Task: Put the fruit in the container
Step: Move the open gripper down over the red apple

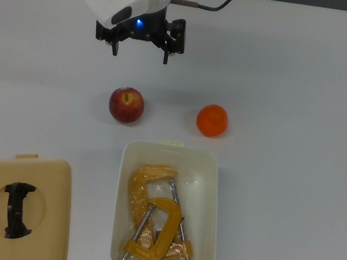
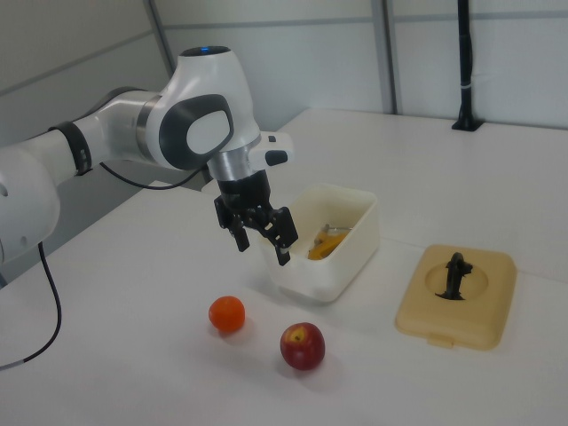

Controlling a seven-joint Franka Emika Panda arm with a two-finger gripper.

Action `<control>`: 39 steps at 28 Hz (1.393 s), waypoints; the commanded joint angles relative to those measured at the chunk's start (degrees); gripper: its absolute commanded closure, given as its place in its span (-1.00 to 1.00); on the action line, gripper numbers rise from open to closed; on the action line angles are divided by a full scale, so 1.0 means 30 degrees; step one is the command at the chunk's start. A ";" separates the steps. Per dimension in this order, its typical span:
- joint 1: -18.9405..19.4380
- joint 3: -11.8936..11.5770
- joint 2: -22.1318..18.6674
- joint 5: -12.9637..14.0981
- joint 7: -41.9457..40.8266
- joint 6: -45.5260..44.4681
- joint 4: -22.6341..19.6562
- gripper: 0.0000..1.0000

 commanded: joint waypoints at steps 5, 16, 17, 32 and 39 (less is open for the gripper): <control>-0.0036 -0.0064 -0.0100 -0.0372 0.0255 0.1075 -0.0723 -1.00; 0.0081 0.0053 0.0486 -0.1720 0.1045 0.3362 -0.2747 -1.00; 0.0081 0.0053 0.0515 -0.1691 0.1046 0.3362 -0.2776 -1.00; 0.0433 0.0200 0.0720 -0.3037 0.1455 0.5352 -0.5558 -1.00; 0.0433 0.0200 0.1218 -0.3389 0.1837 0.6086 -0.5765 -1.00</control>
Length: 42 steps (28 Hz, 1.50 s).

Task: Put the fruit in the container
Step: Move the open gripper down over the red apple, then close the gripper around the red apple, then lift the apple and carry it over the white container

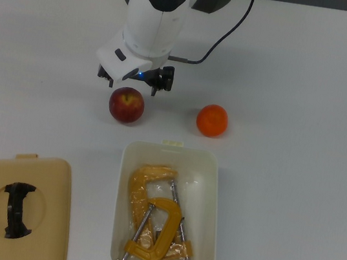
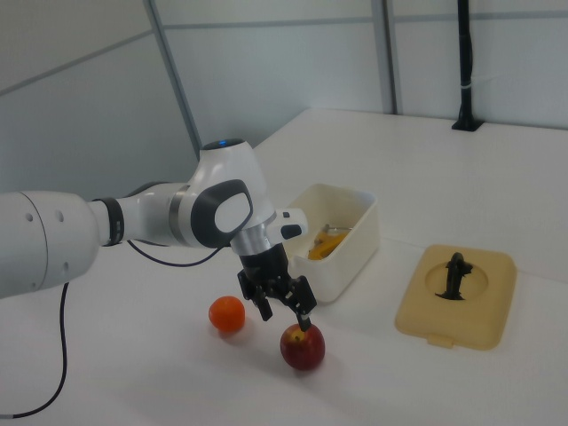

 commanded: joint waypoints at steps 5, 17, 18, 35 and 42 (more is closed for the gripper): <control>0.0110 -0.0019 0.0424 -0.0884 0.0726 0.0905 -0.0461 -1.00; 0.0110 -0.0019 0.1947 -0.2406 0.2716 0.2428 -0.0490 -1.00; 0.0139 0.0010 0.2093 -0.2524 0.2921 0.2458 -0.0461 -1.00; -0.0065 -0.0224 0.0514 -0.1299 0.3422 0.2400 0.0767 1.00; -0.0564 -0.0283 0.0571 0.1458 0.3362 0.1140 0.4136 1.00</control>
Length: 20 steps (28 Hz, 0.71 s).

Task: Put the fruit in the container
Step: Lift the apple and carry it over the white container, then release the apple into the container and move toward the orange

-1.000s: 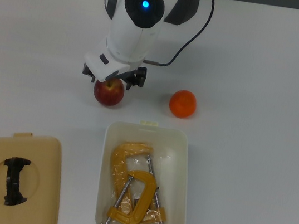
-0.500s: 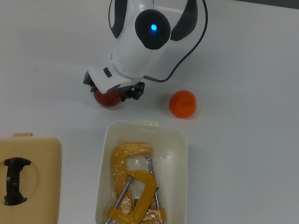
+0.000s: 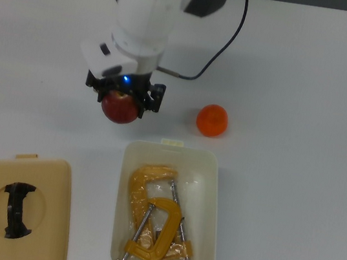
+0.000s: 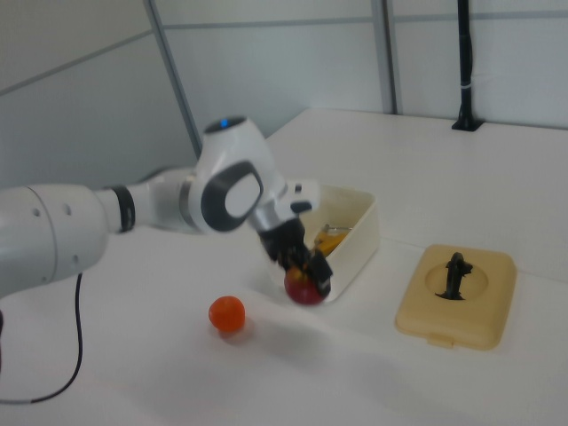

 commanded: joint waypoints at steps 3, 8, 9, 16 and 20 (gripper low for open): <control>-0.0074 -0.0007 0.0397 0.1366 0.1910 -0.0600 0.2236 1.00; 0.0393 0.0169 0.1859 0.1046 0.5713 0.2845 0.3233 1.00; 0.0569 0.0169 0.2037 0.0841 0.6364 0.3497 0.3205 1.00; 0.1127 0.0169 0.2859 -0.1386 1.0292 0.5992 0.3467 0.66; 0.1654 0.0228 0.3269 -0.3083 1.1847 0.6052 0.3820 -1.00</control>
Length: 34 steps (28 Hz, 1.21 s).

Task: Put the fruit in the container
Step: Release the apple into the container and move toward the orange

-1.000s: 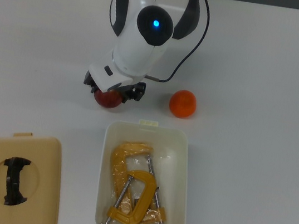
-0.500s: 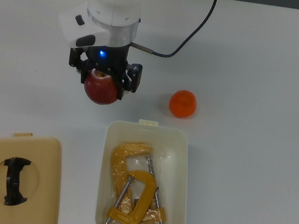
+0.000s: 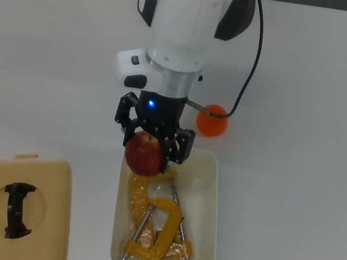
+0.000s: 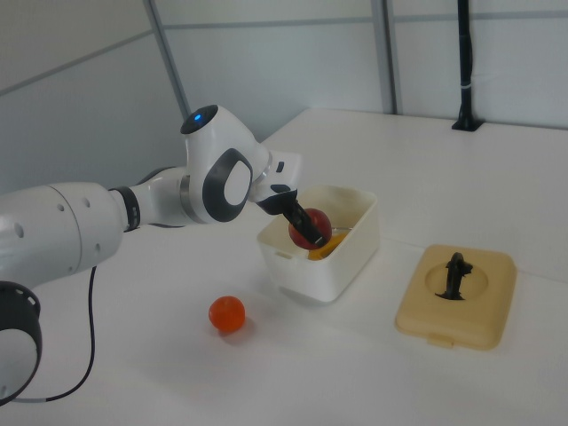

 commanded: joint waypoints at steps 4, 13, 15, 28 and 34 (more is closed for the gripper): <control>0.0493 -0.0111 0.0293 -0.1976 0.1854 -0.0026 0.0847 -1.00; 0.0406 0.0124 -0.1639 0.1005 -0.3440 -0.3653 0.0203 -1.00; 0.0435 0.0182 -0.2195 0.2817 -0.6301 -0.5928 0.0174 -1.00; 0.0786 0.2144 -0.3048 0.3357 -0.7757 -0.7850 -0.2344 -1.00; 0.1811 0.2174 -0.2931 0.1980 -0.6263 -0.6532 -0.3633 -1.00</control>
